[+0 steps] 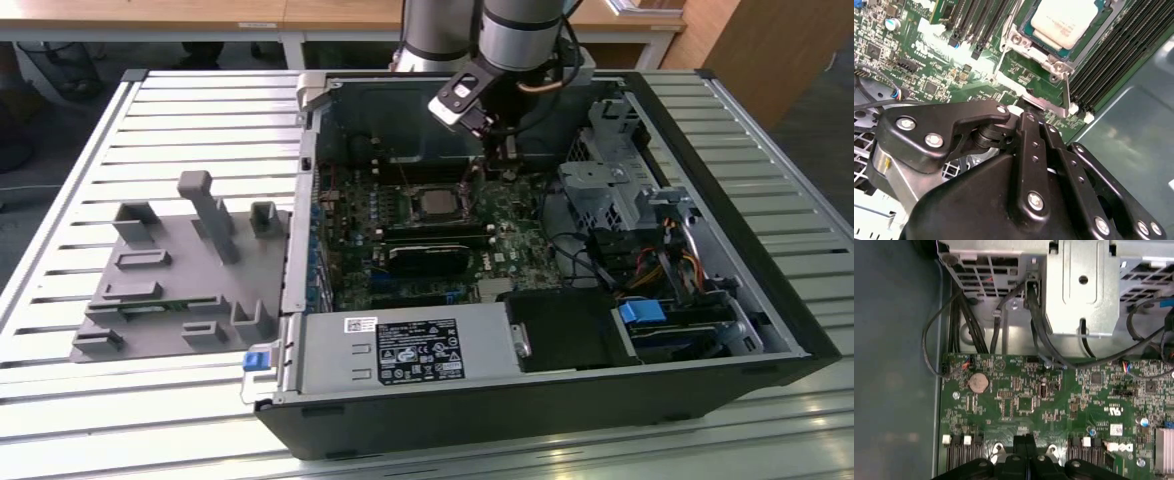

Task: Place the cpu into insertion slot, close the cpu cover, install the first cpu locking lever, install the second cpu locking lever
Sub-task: 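Close the cpu cover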

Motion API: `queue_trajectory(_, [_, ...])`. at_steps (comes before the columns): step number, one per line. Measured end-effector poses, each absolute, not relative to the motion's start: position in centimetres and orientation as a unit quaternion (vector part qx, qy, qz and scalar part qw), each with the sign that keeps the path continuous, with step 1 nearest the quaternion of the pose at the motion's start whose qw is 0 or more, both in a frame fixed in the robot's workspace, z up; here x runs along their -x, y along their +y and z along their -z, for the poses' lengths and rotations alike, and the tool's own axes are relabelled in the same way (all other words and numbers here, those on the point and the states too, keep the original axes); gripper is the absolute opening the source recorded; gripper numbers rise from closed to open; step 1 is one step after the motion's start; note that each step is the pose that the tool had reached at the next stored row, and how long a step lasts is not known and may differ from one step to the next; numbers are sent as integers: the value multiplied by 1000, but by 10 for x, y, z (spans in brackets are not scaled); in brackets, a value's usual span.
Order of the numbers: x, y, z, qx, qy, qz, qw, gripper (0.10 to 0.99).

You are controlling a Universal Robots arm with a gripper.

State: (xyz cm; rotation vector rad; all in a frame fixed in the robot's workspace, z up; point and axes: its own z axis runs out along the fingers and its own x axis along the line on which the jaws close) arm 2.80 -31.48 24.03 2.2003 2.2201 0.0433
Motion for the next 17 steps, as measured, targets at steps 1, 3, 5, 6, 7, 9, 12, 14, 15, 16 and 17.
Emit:
queue_trajectory(1, [-27, -315, -240, -704, 710, -14, 8, 106])
queue_trajectory(3, [-25, -315, -240, -704, 710, -14, 8, 106])
queue_trajectory(5, [-22, -315, -240, -704, 710, -14, 8, 106])
queue_trajectory(6, [-21, -315, -239, -704, 710, -14, 8, 106])
queue_trajectory(7, [-21, -315, -239, -704, 710, -14, 8, 106])
queue_trajectory(9, [-19, -315, -238, -704, 710, -14, 8, 106])
queue_trajectory(12, [-18, -315, -238, -704, 710, -14, 8, 106])
queue_trajectory(14, [-17, -315, -237, -704, 710, -14, 8, 106])
queue_trajectory(15, [-16, -315, -237, -704, 710, -14, 8, 106])
queue_trajectory(16, [-15, -315, -237, -704, 710, -14, 8, 106])
queue_trajectory(17, [-15, -315, -236, -704, 710, -14, 8, 106])
